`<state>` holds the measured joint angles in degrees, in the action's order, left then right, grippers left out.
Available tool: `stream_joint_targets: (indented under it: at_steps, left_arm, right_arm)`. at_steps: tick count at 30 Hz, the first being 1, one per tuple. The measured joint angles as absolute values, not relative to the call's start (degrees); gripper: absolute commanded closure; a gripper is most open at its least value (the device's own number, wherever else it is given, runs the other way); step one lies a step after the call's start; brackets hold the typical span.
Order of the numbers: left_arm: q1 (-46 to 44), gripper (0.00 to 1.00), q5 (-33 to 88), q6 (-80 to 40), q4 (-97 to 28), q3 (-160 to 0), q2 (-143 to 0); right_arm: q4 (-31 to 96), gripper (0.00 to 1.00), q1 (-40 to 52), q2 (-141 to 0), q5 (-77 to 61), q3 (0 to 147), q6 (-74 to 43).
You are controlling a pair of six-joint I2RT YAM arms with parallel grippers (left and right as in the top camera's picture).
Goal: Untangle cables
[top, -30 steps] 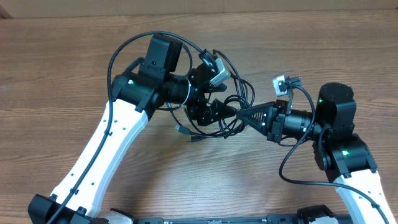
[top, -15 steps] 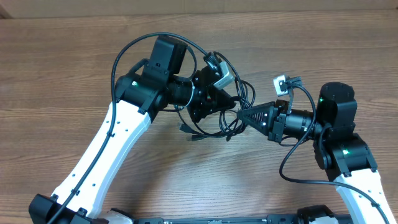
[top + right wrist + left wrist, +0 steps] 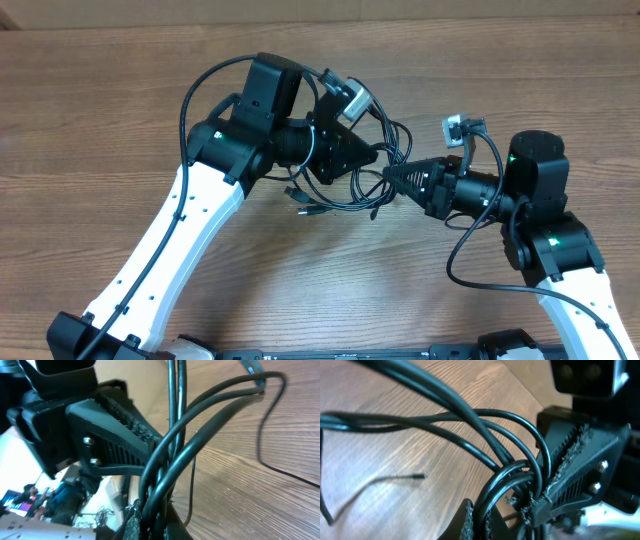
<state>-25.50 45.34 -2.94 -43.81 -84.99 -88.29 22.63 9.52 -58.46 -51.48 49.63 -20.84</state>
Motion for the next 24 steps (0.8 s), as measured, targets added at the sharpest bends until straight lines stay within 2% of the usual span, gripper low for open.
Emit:
stream_joint_targets:
  at_steps: [6, 24]
  left_arm:
    - [-24.4, 0.96, 44.4, -12.1, -44.1, -85.0, -88.3]
    - [-24.0, 0.96, 42.5, -15.1, -45.5, -84.7, -89.2]
  right_arm:
    - [25.3, 0.96, 10.3, -58.5, -46.3, 50.6, -20.9]
    - [35.4, 0.96, 12.2, -58.4, -31.2, 52.4, -20.8]
